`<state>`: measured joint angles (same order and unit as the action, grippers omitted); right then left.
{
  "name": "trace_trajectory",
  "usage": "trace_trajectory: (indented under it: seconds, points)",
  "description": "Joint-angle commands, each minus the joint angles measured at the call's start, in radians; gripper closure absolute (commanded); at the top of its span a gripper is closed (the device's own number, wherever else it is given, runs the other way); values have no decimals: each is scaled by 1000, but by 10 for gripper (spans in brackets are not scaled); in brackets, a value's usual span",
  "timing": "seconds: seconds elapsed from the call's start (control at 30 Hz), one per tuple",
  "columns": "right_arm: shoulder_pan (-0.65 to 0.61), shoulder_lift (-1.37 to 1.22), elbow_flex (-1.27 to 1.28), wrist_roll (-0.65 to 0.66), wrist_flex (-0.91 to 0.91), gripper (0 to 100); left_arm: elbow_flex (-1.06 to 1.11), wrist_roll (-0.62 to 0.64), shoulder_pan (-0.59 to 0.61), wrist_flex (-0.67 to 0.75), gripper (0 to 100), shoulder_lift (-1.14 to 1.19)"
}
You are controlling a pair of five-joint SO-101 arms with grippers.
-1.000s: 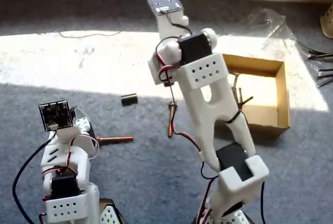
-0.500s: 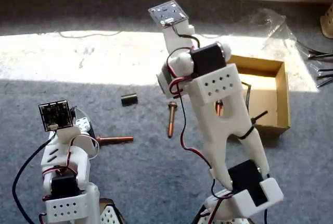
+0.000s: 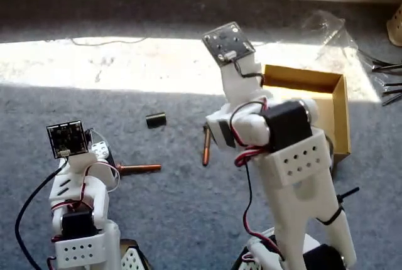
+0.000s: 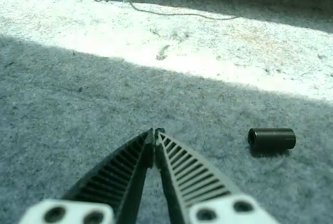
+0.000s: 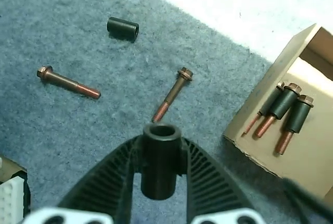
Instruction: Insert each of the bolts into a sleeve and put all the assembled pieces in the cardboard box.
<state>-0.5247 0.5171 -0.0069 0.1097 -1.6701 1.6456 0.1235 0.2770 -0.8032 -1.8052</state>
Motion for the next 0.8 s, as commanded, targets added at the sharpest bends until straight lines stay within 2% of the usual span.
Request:
trace_trajectory:
  seconds: [0.0,0.23,0.4,0.77]
  points:
    - [12,134,127,11,111,993,-7,-2,-21,14,973,-7]
    - [19,346,478,11,341,993,-7,-2,-22,14,973,-7]
    - [90,435,674,11,499,993,-7,-2,-25,14,973,-7]
    - [102,456,929,3,711,993,25,3,-186,14,972,-7]
